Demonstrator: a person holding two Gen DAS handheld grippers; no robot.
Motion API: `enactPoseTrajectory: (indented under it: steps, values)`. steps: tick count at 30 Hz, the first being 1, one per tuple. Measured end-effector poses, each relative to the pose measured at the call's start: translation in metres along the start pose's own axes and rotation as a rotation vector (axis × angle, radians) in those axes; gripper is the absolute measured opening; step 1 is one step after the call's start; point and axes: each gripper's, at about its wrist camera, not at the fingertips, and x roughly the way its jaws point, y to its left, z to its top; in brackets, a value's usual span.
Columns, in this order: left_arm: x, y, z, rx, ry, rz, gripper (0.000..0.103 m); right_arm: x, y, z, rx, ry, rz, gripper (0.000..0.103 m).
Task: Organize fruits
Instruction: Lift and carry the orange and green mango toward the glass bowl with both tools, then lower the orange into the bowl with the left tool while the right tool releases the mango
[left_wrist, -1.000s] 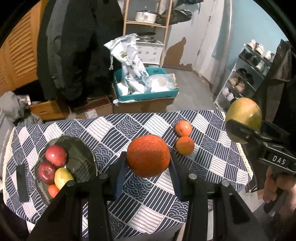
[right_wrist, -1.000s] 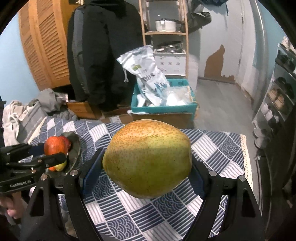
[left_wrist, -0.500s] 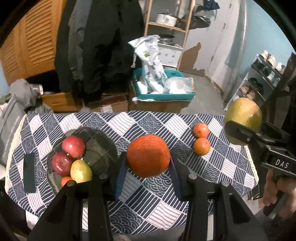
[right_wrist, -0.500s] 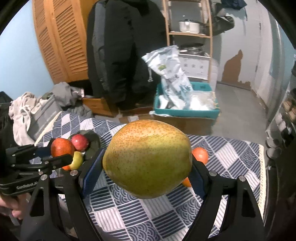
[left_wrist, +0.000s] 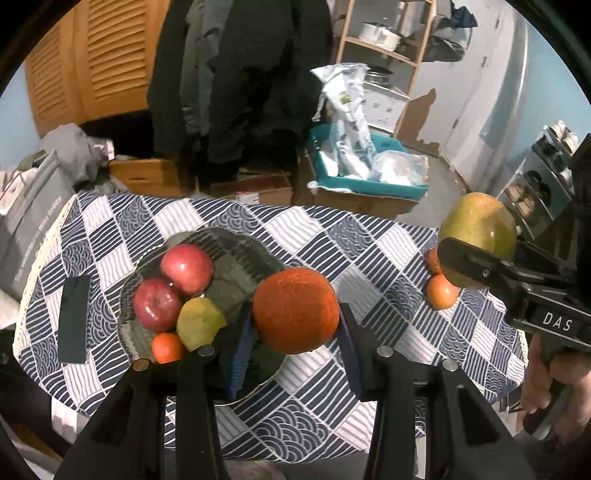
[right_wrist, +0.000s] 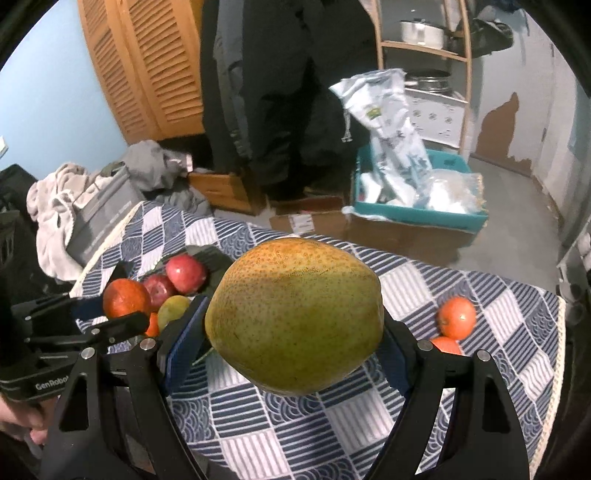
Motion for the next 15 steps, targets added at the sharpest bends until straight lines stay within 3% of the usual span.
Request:
enactPoseTrajectory:
  steps: [15]
  values:
    - [0.027, 0.054, -0.021, -0.072, 0.066, 0.085, 0.044, 0.078, 0.054, 0.007, -0.060, 0.100, 0.069, 0.083]
